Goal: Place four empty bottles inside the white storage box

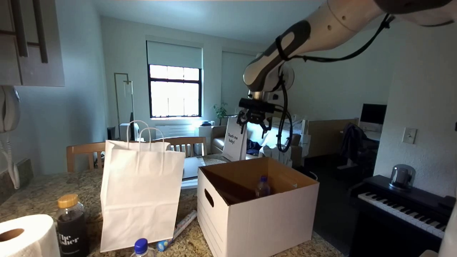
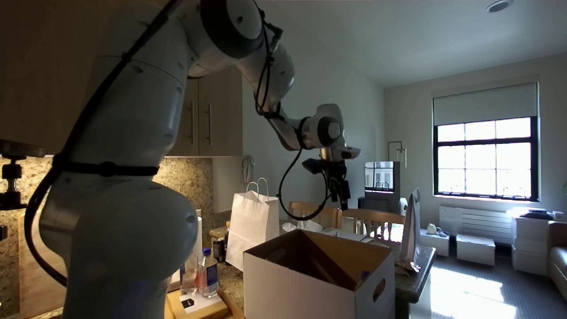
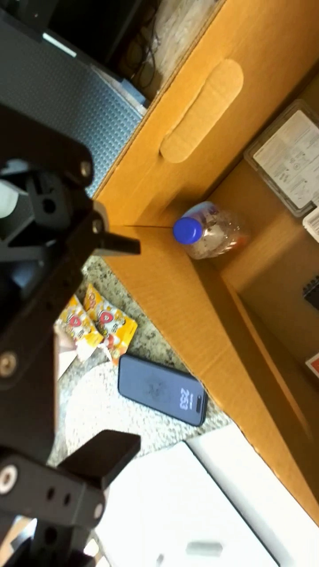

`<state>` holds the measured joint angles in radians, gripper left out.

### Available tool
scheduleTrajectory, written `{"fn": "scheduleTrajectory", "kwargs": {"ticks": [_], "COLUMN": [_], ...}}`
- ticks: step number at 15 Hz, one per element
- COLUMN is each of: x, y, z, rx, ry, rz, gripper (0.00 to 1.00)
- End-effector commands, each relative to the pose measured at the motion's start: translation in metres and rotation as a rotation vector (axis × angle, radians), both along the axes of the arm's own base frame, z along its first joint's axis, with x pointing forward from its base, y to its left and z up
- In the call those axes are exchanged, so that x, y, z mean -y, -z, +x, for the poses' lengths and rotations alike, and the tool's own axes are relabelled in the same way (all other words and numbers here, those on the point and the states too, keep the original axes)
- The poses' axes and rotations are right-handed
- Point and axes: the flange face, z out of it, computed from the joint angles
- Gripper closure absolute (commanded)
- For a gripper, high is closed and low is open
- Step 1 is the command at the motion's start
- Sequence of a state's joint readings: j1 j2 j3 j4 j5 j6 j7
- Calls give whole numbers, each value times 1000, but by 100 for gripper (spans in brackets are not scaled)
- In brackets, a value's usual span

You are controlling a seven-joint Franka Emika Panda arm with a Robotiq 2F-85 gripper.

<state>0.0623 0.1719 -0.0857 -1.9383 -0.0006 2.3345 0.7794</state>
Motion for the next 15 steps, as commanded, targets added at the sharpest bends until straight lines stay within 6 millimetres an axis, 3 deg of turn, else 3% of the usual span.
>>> {"fn": "scheduleTrajectory", "kwargs": {"ticks": [1, 4, 8, 12, 15], "x": [-46, -105, -213, -336, -400], "y": [-58, -101, -135, -141, -129], "z": [-54, -91, -148, -202, -218], "rx": [-6, -14, -36, 10, 13], "ry": [-143, -254, -438, -602, -686], "rz": [-63, -142, -226, -243, -239], "gripper": [0, 0, 0, 0, 0]}}
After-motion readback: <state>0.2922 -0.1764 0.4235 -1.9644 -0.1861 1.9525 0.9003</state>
